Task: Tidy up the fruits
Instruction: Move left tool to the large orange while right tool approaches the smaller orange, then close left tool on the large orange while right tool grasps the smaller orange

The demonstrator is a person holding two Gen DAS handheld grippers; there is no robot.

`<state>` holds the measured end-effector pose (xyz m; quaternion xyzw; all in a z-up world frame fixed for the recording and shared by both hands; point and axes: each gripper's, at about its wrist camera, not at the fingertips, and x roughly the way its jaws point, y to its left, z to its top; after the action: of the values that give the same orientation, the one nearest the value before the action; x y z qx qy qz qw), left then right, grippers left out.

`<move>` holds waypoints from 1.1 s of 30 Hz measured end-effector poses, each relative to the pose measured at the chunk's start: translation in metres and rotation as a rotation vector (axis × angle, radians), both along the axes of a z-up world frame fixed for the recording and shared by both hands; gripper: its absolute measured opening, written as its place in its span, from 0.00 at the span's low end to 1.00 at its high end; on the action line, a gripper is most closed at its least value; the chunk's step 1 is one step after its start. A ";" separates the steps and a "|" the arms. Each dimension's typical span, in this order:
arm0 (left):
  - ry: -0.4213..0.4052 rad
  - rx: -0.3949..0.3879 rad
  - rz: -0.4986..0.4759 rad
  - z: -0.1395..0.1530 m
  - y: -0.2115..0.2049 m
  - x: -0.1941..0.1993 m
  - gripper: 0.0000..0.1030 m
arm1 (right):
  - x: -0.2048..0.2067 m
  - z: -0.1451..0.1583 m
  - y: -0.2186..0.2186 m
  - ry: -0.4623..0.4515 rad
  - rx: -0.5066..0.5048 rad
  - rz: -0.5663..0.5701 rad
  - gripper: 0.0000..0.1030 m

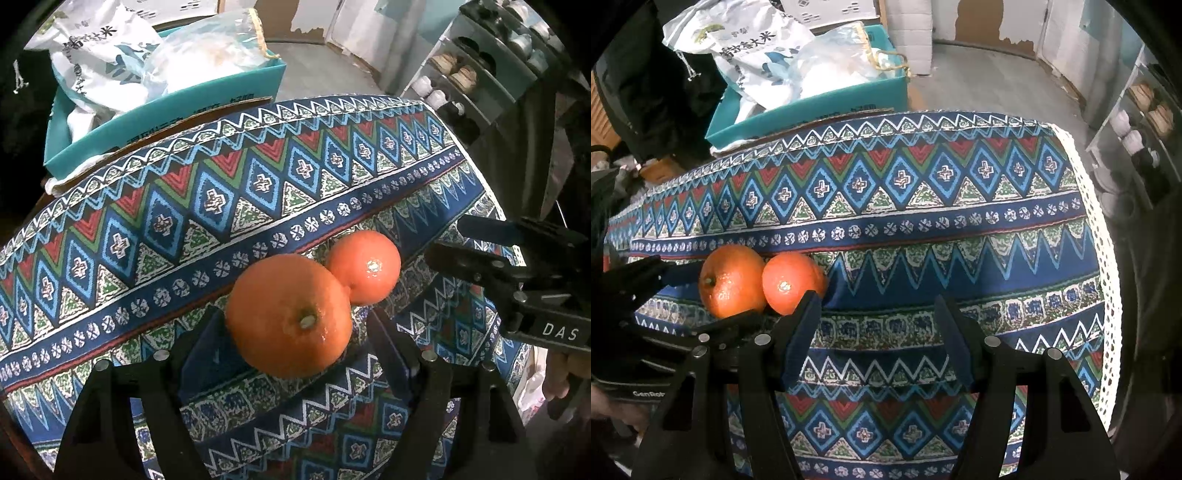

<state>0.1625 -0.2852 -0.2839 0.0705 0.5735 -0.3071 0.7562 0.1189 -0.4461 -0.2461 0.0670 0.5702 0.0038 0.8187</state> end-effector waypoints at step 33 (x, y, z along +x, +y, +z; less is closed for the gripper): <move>-0.079 0.048 0.079 0.019 0.063 -0.015 0.64 | 0.016 -0.034 0.054 0.038 0.215 0.108 0.64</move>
<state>0.1478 -0.2222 -0.2652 0.0781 0.5527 -0.2601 0.7879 0.1346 -0.3923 -0.2800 0.1237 0.5848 0.1079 0.7944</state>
